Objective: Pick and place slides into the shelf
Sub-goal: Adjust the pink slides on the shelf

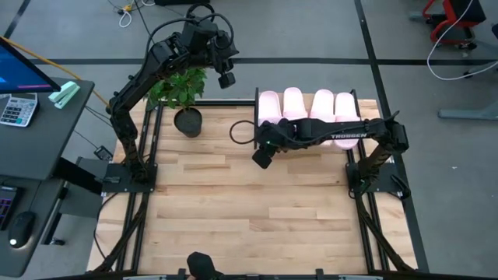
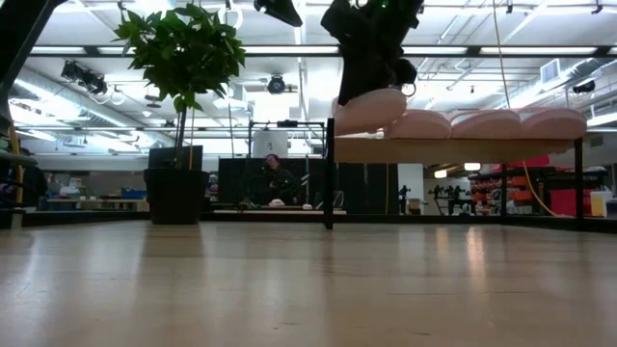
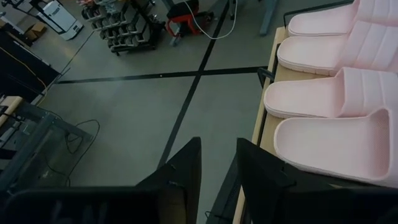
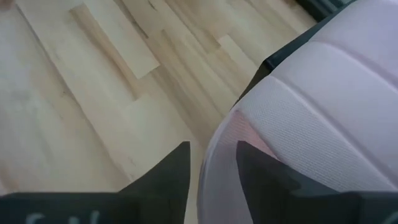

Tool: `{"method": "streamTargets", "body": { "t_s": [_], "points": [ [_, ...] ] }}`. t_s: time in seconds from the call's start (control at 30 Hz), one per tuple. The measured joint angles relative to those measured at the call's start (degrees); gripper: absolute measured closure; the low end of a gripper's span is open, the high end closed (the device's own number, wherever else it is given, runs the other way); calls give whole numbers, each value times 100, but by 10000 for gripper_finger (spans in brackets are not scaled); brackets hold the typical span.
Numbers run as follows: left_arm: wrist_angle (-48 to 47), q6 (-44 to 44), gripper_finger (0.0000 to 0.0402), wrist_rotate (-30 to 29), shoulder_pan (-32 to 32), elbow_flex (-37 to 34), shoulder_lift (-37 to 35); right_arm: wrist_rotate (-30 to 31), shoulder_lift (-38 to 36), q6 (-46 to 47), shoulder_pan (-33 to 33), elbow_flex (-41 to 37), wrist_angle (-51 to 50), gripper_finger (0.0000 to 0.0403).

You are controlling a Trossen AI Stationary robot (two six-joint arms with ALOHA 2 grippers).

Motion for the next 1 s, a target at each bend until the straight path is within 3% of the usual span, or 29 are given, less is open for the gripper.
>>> {"method": "streamTargets", "body": {
  "t_s": [0.27, 0.7, 1.0],
  "points": [
    [-9, -4, 294, 0, 0, 0, 0, -757, 0, -97, -309, 2, 16, 258],
    [-238, -54, 294, 0, -1, 0, 0, -1188, 0, -675, -597, 15, 191, 257],
    [-261, -162, 294, 0, -2, 0, 0, -1234, 2, -759, -694, 450, -174, 257]
  ]
}}
